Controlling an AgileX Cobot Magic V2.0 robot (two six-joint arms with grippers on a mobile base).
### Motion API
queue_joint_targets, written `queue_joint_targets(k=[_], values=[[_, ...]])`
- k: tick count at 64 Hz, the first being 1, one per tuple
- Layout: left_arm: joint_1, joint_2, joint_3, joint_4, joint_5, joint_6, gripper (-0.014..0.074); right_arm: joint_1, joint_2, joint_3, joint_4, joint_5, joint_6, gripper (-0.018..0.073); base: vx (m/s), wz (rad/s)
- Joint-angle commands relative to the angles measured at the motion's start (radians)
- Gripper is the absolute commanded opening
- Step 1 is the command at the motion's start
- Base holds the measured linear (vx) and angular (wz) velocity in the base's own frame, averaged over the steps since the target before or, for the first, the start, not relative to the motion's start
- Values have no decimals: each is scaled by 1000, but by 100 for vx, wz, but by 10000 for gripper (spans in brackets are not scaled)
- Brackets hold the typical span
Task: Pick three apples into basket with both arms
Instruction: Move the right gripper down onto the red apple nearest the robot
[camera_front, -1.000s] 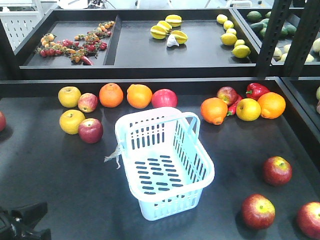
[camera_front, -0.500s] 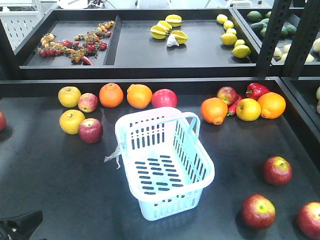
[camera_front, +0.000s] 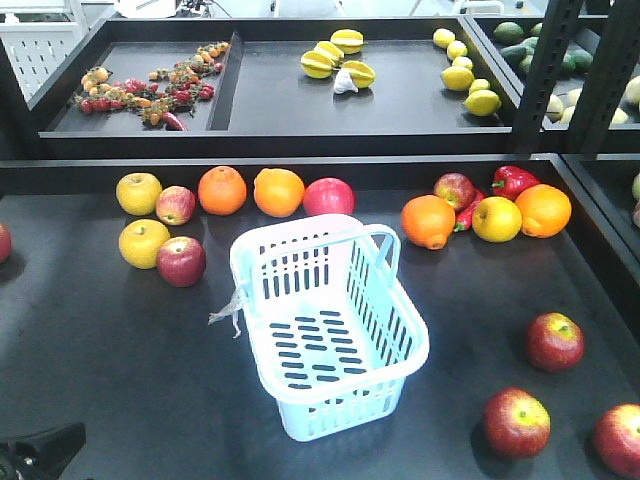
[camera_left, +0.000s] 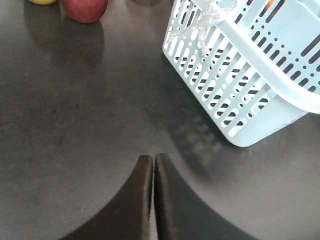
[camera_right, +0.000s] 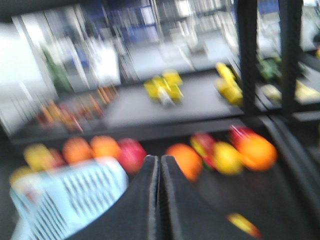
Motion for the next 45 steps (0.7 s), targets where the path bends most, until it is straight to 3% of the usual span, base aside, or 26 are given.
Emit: queue_joint_targets(k=[1, 10, 26, 45], values=[[-1, -5, -21, -7, -55, -8, -8, -8, 131, -105, -90, 77, -41, 20, 0, 0], [-1, -5, -21, -7, -55, -8, -8, -8, 238, -119, -115, 81, -41, 151, 0, 0], [-1, -5, -21, -7, -55, -8, -8, -8, 377, -119, -127, 37, -54, 721, 0, 0], [-1, -5, -21, -7, -55, -8, -8, -8, 543, -121, 77, 70, -216, 689, 0, 0]])
